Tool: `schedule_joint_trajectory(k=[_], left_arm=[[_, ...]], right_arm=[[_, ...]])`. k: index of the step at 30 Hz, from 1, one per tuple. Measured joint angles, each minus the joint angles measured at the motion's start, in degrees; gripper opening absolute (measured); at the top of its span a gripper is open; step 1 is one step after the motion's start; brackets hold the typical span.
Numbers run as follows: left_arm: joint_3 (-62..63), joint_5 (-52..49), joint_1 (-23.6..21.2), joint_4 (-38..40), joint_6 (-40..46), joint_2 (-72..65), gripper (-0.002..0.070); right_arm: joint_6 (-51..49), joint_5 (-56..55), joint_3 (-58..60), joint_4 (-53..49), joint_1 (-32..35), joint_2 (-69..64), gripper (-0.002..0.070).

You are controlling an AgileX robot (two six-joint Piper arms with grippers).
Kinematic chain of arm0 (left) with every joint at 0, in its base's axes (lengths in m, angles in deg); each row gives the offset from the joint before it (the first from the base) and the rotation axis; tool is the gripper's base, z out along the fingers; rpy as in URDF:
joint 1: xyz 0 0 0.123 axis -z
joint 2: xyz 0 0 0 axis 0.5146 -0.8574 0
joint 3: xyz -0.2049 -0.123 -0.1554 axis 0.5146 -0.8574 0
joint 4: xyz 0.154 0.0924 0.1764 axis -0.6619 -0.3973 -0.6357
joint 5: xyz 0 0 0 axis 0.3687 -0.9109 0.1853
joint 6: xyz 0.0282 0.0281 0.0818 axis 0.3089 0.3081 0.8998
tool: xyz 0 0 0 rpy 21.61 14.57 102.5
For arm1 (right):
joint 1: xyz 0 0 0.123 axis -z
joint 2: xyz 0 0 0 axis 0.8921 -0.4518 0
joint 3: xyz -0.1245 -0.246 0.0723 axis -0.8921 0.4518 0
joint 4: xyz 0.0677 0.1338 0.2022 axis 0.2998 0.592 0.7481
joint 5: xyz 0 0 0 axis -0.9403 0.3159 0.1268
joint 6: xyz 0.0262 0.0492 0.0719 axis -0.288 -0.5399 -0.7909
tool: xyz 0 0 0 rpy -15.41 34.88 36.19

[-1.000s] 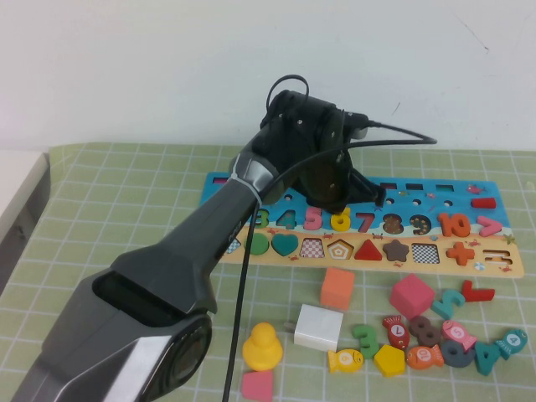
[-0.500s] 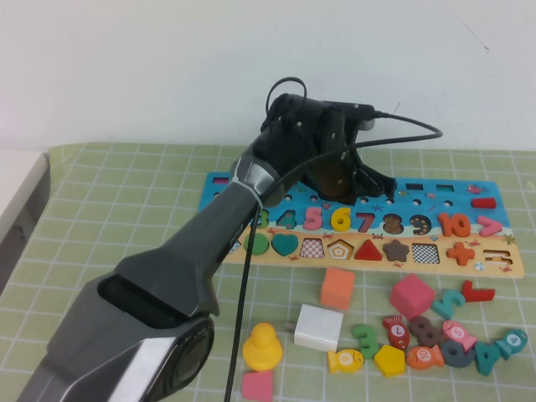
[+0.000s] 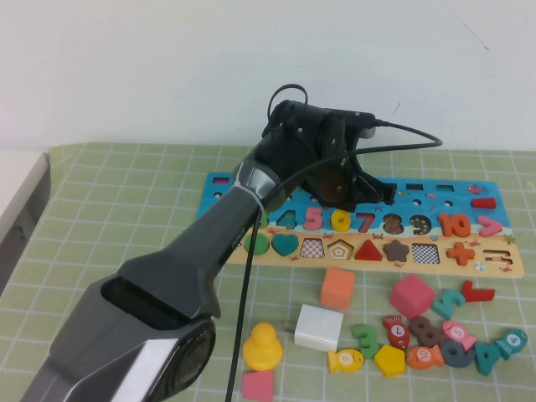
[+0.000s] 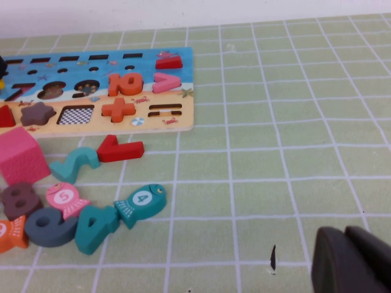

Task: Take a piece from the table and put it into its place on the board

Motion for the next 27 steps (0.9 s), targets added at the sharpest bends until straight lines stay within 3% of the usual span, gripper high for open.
schedule_joint_trajectory(k=[19,27], left_arm=[[0.1,-1.8,0.0,-1.7,0.0,1.9,-0.0001],[8.5,-5.9,0.0,-10.4,-0.1,6.8,-0.0001]], right_arm=[[0.0,0.0,0.0,0.0,0.0,0.0,-0.0003],[0.0,0.0,0.0,0.0,0.0,0.0,-0.0003]])
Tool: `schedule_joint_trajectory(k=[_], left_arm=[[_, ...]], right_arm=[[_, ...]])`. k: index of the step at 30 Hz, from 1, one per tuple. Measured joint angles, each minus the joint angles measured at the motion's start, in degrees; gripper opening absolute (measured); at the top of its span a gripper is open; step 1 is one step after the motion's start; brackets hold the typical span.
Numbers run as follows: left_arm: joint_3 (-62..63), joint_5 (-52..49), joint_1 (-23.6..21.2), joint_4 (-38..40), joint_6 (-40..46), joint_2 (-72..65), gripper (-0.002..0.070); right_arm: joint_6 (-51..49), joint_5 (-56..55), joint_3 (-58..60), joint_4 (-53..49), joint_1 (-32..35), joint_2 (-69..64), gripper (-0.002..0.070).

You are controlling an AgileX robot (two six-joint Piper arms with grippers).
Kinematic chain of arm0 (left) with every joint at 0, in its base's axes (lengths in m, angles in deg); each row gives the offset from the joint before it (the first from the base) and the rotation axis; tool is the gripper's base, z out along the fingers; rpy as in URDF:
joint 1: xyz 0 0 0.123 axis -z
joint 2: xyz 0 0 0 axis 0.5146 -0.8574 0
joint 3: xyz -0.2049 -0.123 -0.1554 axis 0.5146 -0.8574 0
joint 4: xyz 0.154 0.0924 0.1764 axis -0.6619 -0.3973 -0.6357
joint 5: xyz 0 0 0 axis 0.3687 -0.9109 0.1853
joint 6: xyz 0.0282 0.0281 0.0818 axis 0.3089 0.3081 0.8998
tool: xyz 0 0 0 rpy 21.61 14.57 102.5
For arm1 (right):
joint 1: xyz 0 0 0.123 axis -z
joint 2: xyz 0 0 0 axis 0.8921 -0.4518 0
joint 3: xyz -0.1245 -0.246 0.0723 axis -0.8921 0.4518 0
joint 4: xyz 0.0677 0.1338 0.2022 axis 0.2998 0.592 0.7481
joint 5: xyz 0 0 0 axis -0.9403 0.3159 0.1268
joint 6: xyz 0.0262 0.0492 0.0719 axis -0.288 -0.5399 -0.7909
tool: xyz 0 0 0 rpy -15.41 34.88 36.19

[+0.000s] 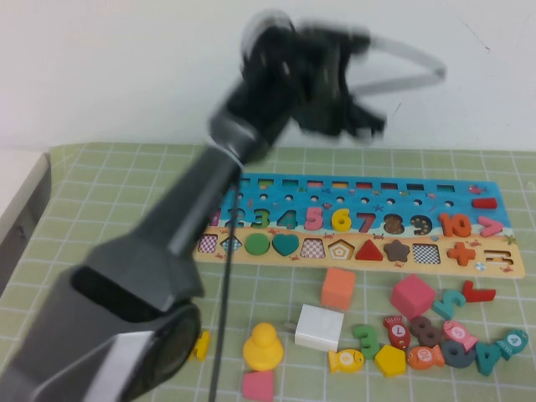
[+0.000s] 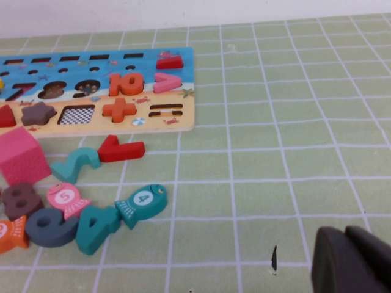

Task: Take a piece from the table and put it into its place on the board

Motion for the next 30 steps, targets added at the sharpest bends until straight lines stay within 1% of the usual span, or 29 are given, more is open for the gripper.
schedule_joint_trajectory(k=[3,10,14,20,23,30], left_arm=[[2.5,-1.6,0.0,-1.9,0.3,5.3,-0.0001],[3.1,-5.7,0.0,-4.7,1.8,18.4,-0.0001],[3.1,-6.5,0.0,-7.0,2.2,24.9,-0.0001],[3.0,-6.5,0.0,-7.7,3.0,34.6,-0.0001],[-1.5,-6.5,0.0,-8.3,3.1,41.5,-0.0001],[-19.2,-6.5,0.0,-8.8,5.8,54.4,-0.0002]], right_arm=[[0.0,0.0,0.0,0.0,0.0,0.0,-0.0003],[0.0,0.0,0.0,0.0,0.0,0.0,-0.0003],[0.0,0.0,0.0,0.0,0.0,0.0,-0.0003],[0.0,0.0,0.0,0.0,0.0,0.0,-0.0003],[0.0,0.0,0.0,0.0,0.0,0.0,-0.0003],[0.0,0.0,0.0,0.0,0.0,0.0,-0.0003]])
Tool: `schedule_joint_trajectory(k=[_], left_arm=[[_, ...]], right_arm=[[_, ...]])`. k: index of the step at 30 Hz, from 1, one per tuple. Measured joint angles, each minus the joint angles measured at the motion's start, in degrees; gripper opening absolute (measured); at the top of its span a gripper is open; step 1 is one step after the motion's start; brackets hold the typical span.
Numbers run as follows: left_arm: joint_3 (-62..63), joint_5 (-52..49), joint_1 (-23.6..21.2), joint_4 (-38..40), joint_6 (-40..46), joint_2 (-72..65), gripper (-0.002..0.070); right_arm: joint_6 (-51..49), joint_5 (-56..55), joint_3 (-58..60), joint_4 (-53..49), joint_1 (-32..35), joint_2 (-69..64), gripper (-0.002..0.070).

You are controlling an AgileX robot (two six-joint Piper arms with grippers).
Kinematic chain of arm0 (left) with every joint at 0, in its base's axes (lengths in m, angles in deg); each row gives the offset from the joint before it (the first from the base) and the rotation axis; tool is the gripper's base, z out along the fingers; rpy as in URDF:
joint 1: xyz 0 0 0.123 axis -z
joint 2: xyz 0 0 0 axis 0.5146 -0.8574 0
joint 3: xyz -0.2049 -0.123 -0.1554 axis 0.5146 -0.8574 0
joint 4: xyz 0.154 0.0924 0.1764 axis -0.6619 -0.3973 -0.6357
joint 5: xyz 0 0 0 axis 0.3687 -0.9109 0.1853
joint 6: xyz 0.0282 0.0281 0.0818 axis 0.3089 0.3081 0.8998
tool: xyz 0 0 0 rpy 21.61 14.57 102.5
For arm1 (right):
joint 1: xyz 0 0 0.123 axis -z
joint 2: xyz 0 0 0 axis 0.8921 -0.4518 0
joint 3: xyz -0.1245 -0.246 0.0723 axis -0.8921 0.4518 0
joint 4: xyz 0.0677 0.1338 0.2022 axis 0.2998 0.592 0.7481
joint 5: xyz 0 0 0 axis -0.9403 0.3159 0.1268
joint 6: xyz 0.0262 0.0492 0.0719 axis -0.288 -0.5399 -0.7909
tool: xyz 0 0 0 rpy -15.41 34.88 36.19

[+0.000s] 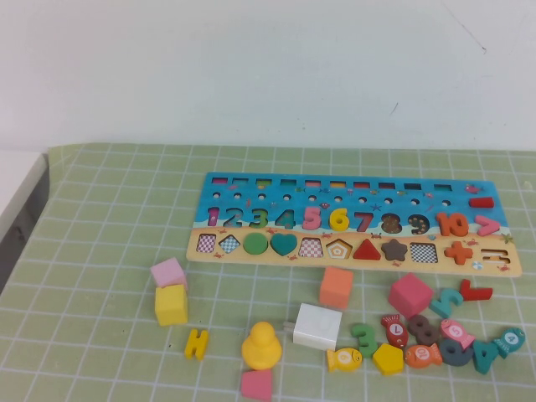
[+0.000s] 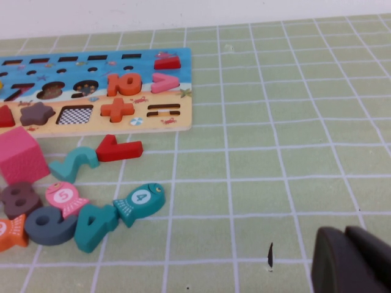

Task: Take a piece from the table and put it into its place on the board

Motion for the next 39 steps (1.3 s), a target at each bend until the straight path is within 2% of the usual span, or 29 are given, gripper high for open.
schedule_joint_trajectory(k=[8,13,19,27,33,39], left_arm=[[-21.9,1.9,0.0,-1.3,0.1,10.6,-0.0002],[-40.8,11.0,0.0,-5.7,-3.4,21.3,-0.0002],[-64.8,23.3,0.0,-6.1,-4.7,35.1,-0.0002],[-95.1,42.9,0.0,-7.6,-7.7,42.7,-0.0002],[-105.4,43.1,0.0,-6.5,-8.0,42.8,-0.0002],[-107.1,42.3,0.0,-5.5,-10.7,43.9,-0.0002]], right_arm=[[0.0,0.0,0.0,0.0,0.0,0.0,-0.0003],[0.0,0.0,0.0,0.0,0.0,0.0,-0.0003],[0.0,0.0,0.0,0.0,0.0,0.0,-0.0002],[0.0,0.0,0.0,0.0,0.0,0.0,-0.0003],[0.0,0.0,0.0,0.0,0.0,0.0,-0.0003],[0.0,0.0,0.0,0.0,0.0,0.0,-0.0003]])
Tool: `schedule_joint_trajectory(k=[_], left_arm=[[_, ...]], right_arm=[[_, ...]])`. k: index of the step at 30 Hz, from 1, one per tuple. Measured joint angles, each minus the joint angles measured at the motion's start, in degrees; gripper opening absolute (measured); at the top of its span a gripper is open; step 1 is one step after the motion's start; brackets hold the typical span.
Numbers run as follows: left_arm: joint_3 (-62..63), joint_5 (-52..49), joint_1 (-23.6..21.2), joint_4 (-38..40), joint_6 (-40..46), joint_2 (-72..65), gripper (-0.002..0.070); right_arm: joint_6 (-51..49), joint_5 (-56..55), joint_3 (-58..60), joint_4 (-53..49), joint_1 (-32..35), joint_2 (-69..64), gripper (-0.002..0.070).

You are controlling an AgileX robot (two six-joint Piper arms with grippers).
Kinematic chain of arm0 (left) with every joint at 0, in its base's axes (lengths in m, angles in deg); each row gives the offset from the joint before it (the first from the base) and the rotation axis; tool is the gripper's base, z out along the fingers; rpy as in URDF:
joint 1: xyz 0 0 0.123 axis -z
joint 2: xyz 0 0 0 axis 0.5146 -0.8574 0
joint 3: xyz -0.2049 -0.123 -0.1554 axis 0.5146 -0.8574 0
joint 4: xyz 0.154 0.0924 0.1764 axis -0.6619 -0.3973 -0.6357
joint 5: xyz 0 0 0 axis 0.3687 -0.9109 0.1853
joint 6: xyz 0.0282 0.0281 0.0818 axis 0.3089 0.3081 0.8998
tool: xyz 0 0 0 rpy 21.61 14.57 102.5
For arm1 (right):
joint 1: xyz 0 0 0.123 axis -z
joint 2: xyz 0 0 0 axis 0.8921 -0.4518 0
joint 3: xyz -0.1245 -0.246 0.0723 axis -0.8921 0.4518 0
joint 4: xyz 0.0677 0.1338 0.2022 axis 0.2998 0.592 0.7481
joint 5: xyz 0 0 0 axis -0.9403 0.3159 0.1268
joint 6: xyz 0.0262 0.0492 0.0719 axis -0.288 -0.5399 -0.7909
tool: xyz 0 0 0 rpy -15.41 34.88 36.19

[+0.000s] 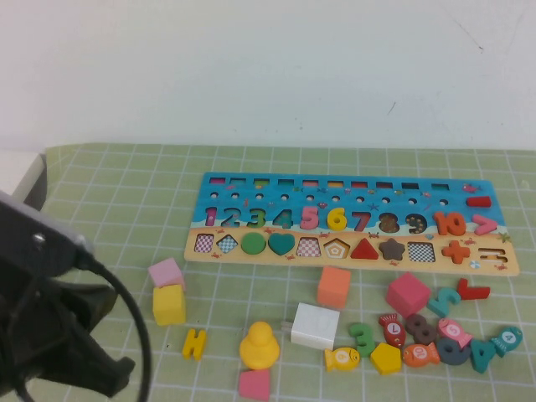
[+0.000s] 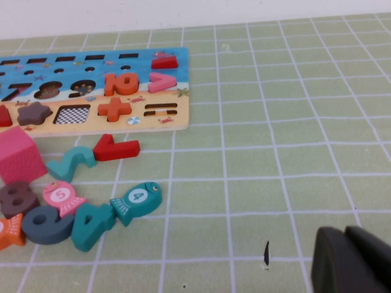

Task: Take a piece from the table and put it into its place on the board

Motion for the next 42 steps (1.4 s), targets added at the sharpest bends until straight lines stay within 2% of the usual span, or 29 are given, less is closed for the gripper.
schedule_joint_trajectory(k=[4,8,14,22,29,34,42], left_arm=[[0.0,5.5,-1.3,-0.1,-5.0,5.0,-0.0002],[0.0,12.5,-6.2,-0.6,-6.4,11.6,-0.0002],[-0.9,12.7,-14.9,1.8,-2.8,18.6,-0.0002],[-7.7,11.9,-23.9,5.4,-1.0,29.0,-0.0002],[-14.2,11.9,-24.6,5.5,-3.9,32.4,-0.0002],[-20.9,13.7,-24.9,8.3,-5.1,33.1,-0.0002],[-35.0,13.8,-28.8,18.1,9.3,42.9,-0.0002]], right_arm=[[0.0,0.0,0.0,0.0,0.0,0.0,-0.0003],[0.0,0.0,0.0,0.0,0.0,0.0,-0.0003],[0.0,0.0,0.0,0.0,0.0,0.0,-0.0003],[0.0,0.0,0.0,0.0,0.0,0.0,-0.0003],[0.0,0.0,0.0,0.0,0.0,0.0,-0.0003],[0.0,0.0,0.0,0.0,0.0,0.0,-0.0003],[0.0,0.0,0.0,0.0,0.0,0.0,-0.0003]])
